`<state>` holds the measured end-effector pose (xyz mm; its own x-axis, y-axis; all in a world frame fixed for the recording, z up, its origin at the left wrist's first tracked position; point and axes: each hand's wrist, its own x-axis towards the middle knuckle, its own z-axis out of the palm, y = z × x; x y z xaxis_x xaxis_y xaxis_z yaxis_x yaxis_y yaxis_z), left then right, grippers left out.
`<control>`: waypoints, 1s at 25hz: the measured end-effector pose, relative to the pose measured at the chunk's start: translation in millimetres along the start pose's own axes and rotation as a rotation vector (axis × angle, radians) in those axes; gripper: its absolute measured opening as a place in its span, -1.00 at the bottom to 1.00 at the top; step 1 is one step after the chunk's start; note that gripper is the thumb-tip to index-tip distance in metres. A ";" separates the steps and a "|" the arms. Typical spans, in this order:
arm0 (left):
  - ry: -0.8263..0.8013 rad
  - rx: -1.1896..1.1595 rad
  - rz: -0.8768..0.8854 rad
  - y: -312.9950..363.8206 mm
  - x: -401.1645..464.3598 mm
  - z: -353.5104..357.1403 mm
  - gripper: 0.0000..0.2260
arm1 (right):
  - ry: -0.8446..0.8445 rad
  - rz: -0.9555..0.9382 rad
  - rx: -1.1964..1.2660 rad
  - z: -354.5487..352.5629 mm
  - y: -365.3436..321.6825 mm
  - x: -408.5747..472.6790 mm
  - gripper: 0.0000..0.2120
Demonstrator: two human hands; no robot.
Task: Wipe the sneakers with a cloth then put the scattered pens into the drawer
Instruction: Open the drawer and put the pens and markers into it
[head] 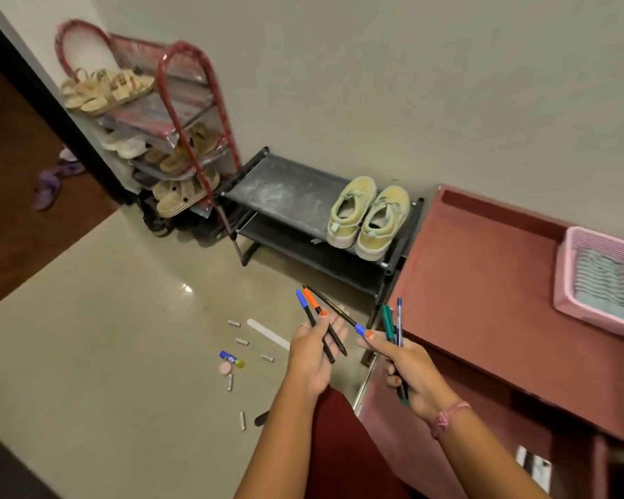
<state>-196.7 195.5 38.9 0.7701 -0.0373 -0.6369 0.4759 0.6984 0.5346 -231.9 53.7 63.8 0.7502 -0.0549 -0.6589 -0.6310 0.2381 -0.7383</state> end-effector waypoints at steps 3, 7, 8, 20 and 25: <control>-0.093 0.036 -0.035 -24.1 -36.4 22.8 -0.85 | 0.064 -0.020 0.049 -19.2 12.1 -38.1 -0.76; -0.100 0.114 -0.027 -51.5 -62.6 38.1 -0.85 | 0.115 -0.042 0.041 -43.6 23.9 -73.1 -0.73; -0.107 0.149 -0.028 -57.1 -66.3 40.7 -0.82 | 0.126 -0.051 0.091 -50.9 24.3 -78.8 -0.75; -0.287 0.534 -0.260 -137.1 -109.0 59.3 -0.83 | 0.268 -0.078 0.343 -125.0 42.7 -113.3 -0.87; -0.294 0.646 -0.318 -174.5 -105.6 57.2 -0.87 | 0.291 -0.081 0.390 -151.5 66.7 -114.4 -0.87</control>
<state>-336.7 36.7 44.7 0.5933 -0.4172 -0.6884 0.7764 0.0708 0.6262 -389.8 -71.0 68.1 0.6723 -0.3437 -0.6557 -0.4101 0.5644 -0.7164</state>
